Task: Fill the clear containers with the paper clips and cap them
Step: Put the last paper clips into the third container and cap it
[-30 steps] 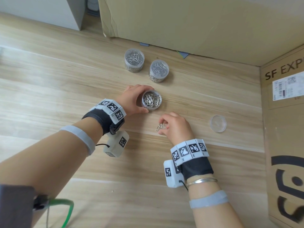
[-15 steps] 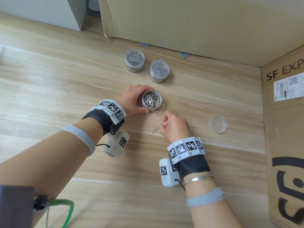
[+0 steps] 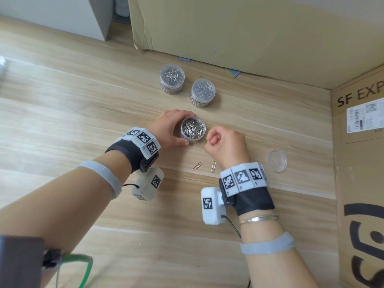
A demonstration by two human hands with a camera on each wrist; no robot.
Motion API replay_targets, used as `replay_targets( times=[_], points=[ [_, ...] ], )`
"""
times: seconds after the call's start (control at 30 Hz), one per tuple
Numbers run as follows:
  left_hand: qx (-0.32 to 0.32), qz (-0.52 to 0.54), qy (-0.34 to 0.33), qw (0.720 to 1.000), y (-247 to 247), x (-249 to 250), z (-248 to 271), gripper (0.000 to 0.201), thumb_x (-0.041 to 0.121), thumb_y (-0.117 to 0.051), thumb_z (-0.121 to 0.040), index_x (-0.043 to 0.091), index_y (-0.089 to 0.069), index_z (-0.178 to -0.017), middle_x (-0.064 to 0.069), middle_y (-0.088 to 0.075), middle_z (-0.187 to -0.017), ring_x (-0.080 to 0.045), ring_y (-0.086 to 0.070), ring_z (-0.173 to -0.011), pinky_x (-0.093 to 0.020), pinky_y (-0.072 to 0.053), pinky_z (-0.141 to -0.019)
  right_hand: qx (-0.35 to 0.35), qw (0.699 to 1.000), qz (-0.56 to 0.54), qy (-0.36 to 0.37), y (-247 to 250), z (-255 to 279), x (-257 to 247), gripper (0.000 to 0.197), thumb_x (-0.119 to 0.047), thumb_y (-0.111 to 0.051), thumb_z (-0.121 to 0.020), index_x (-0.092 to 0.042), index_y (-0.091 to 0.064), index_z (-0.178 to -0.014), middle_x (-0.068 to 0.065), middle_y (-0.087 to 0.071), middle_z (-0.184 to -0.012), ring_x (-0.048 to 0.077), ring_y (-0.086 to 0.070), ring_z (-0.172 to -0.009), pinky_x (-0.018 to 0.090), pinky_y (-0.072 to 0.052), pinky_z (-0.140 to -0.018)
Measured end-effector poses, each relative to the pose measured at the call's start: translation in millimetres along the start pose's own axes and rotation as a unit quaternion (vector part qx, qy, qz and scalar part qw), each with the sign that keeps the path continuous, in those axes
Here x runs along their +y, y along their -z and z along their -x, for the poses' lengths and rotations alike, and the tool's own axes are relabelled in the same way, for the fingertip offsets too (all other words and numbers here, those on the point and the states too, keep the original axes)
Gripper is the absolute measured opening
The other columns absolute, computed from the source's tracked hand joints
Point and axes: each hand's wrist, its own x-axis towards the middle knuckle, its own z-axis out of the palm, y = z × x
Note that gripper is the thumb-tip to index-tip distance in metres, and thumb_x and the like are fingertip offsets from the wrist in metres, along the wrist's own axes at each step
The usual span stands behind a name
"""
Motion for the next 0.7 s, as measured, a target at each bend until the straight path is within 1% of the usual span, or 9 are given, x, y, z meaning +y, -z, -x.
replay_targets(
  times=[0.07,0.13,0.2,0.27,0.33,0.43,0.5,0.6,0.7],
  points=[
    [-0.002,-0.002,0.0,1.0,0,-1,-1,0.076,0.022,-0.08,-0.063,0.015,-0.042,-0.129,-0.004,-0.052,-0.129,-0.021,-0.043,-0.122,-0.033,-0.022,-0.104,0.029,0.997,-0.061,0.028,8,-9,-14,0.012,-0.009,-0.066,-0.071,-0.02,-0.062,-0.071,-0.013,-0.05,-0.054,0.001,-0.048,-0.054,0.022,-0.046,-0.066],
    [0.001,-0.001,0.002,1.0,0,-1,-1,0.076,0.022,-0.08,-0.063,0.015,-0.043,-0.128,-0.004,-0.052,-0.128,-0.022,-0.043,-0.121,-0.031,-0.022,-0.102,0.023,0.993,-0.105,0.04,11,-15,-25,0.012,-0.011,-0.069,-0.073,-0.021,-0.063,-0.073,-0.013,-0.055,-0.059,0.0,-0.049,-0.054,0.02,-0.048,-0.066],
    [0.004,0.0,0.004,1.0,0,0,0,0.075,0.022,-0.08,-0.063,0.015,-0.043,-0.128,-0.005,-0.053,-0.127,-0.022,-0.044,-0.12,-0.029,-0.021,-0.101,0.005,0.99,-0.135,0.026,9,-18,-29,0.009,-0.014,-0.073,-0.073,-0.019,-0.066,-0.076,-0.01,-0.06,-0.065,0.005,-0.055,-0.059,0.022,-0.052,-0.07],
    [0.003,0.0,0.005,1.0,-1,-1,0,0.075,0.022,-0.079,-0.063,0.016,-0.043,-0.128,-0.005,-0.052,-0.127,-0.022,-0.043,-0.12,-0.029,-0.021,-0.102,0.014,0.988,-0.151,0.001,5,-20,-25,0.007,-0.014,-0.072,-0.075,-0.019,-0.068,-0.077,-0.007,-0.063,-0.067,0.013,-0.063,-0.066,0.032,-0.056,-0.075],
    [0.0,0.0,0.005,1.0,-1,-1,0,0.075,0.023,-0.079,-0.063,0.017,-0.043,-0.129,-0.004,-0.052,-0.129,-0.021,-0.043,-0.121,-0.029,-0.022,-0.102,0.027,0.992,-0.12,-0.026,4,-19,-14,0.007,-0.014,-0.07,-0.077,-0.02,-0.068,-0.076,-0.007,-0.063,-0.067,0.017,-0.066,-0.069,0.038,-0.056,-0.074],
    [0.002,0.007,0.003,1.0,0,-2,-1,0.075,0.022,-0.08,-0.063,0.016,-0.043,-0.128,-0.003,-0.051,-0.129,-0.021,-0.043,-0.122,-0.03,-0.022,-0.103,-0.015,0.997,0.009,-0.07,7,-10,6,0.004,-0.021,-0.069,-0.079,-0.019,-0.066,-0.079,-0.008,-0.061,-0.072,0.013,-0.061,-0.073,0.025,-0.048,-0.071],
    [0.002,0.009,0.008,1.0,0,-1,-1,0.075,0.022,-0.08,-0.063,0.017,-0.043,-0.128,-0.003,-0.051,-0.129,-0.021,-0.042,-0.122,-0.029,-0.021,-0.102,-0.046,0.991,0.066,-0.104,6,-2,19,0.01,-0.027,-0.068,-0.08,-0.018,-0.065,-0.079,-0.006,-0.064,-0.076,0.013,-0.061,-0.075,0.024,-0.047,-0.071],
    [-0.002,0.007,0.014,1.0,0,0,0,0.074,0.022,-0.079,-0.064,0.019,-0.042,-0.129,-0.003,-0.05,-0.13,-0.021,-0.041,-0.122,-0.031,-0.022,-0.104,-0.071,0.982,0.084,-0.151,-5,5,32,0.018,-0.03,-0.063,-0.085,-0.015,-0.064,-0.075,0.003,-0.07,-0.078,0.022,-0.068,-0.075,0.029,-0.054,-0.072],
    [-0.002,0.008,0.012,1.0,1,0,0,0.074,0.021,-0.079,-0.064,0.018,-0.042,-0.129,-0.003,-0.05,-0.13,-0.021,-0.041,-0.122,-0.032,-0.022,-0.104,-0.08,0.979,0.069,-0.172,-18,8,35,0.022,-0.028,-0.058,-0.088,-0.01,-0.066,-0.079,0.011,-0.071,-0.079,0.028,-0.068,-0.075,0.039,-0.058,-0.073]
  ],
)
